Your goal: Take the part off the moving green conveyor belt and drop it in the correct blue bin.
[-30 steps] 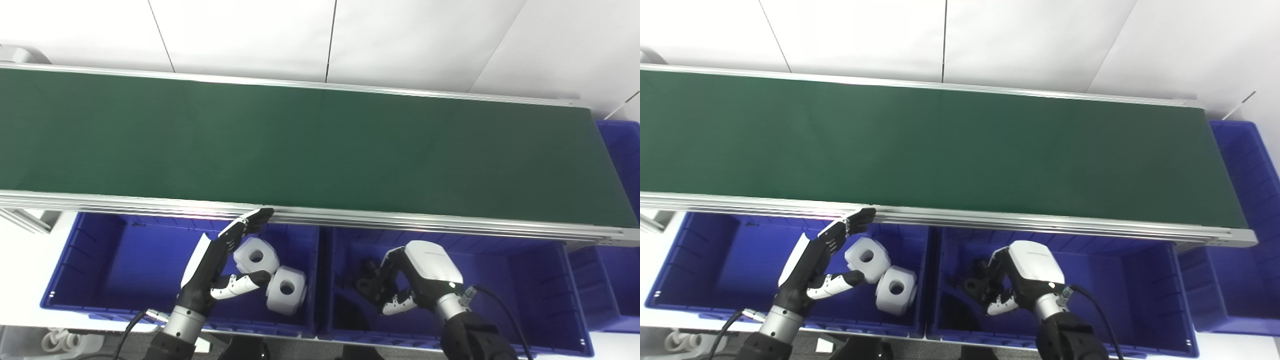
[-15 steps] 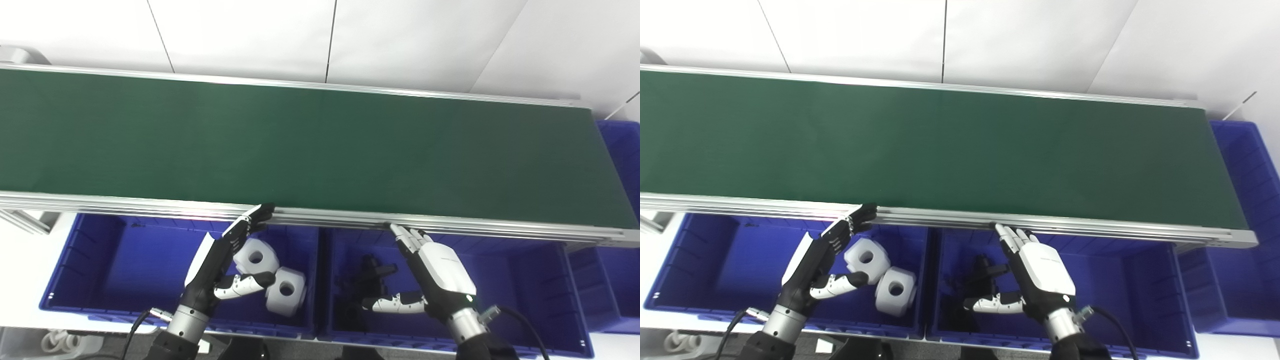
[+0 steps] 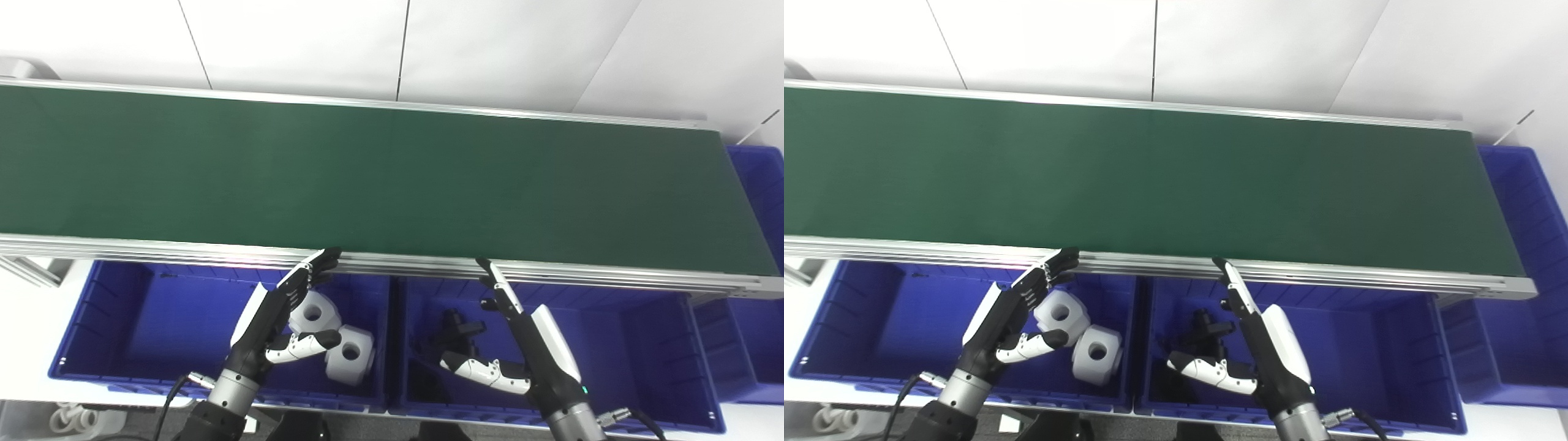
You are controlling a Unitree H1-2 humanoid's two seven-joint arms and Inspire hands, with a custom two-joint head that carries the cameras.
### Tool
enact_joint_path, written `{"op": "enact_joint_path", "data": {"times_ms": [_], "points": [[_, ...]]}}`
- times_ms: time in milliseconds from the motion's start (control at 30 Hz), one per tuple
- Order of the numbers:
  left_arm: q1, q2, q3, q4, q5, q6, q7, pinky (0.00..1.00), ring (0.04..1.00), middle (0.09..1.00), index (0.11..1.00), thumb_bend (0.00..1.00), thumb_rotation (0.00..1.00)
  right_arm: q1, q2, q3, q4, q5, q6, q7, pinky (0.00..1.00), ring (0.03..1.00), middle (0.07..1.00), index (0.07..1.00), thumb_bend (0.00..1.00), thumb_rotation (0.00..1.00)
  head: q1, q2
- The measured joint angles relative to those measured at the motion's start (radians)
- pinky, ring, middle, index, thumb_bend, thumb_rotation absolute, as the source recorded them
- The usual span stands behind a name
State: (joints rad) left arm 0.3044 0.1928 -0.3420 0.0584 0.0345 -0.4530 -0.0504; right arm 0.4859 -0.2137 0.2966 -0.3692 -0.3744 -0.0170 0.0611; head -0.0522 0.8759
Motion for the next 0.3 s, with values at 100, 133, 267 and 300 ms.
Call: {"op": "enact_joint_path", "data": {"times_ms": [100, 133, 267, 300], "points": [[0.001, -0.001, 0.004, 0.005, -0.003, 0.000, -0.002, 0.85, 0.882, 0.891, 0.868, 0.75, 0.62, -0.009, -0.001, 0.002, 0.032, 0.014, 0.000, 0.019, 0.87, 0.990, 1.000, 1.000, 0.78, 0.61, -0.002, -0.012], [0.001, -0.001, 0.005, 0.008, -0.003, 0.000, -0.004, 0.84, 0.882, 0.891, 0.869, 0.75, 0.62, -0.010, -0.001, 0.002, 0.040, 0.019, 0.000, 0.021, 0.88, 0.989, 1.000, 1.000, 0.77, 0.60, -0.009, -0.020], [0.004, -0.001, 0.010, 0.011, -0.003, 0.000, -0.006, 0.84, 0.880, 0.893, 0.873, 0.75, 0.62, -0.011, 0.002, -0.003, 0.055, 0.046, 0.000, 0.021, 0.92, 0.990, 1.000, 1.000, 0.80, 0.63, -0.021, -0.034], [0.004, -0.001, 0.012, 0.014, -0.004, 0.000, -0.008, 0.84, 0.880, 0.893, 0.873, 0.75, 0.62, -0.011, 0.006, -0.002, 0.055, 0.052, 0.000, 0.021, 0.92, 0.990, 1.000, 1.000, 0.80, 0.63, -0.021, -0.034]]}}
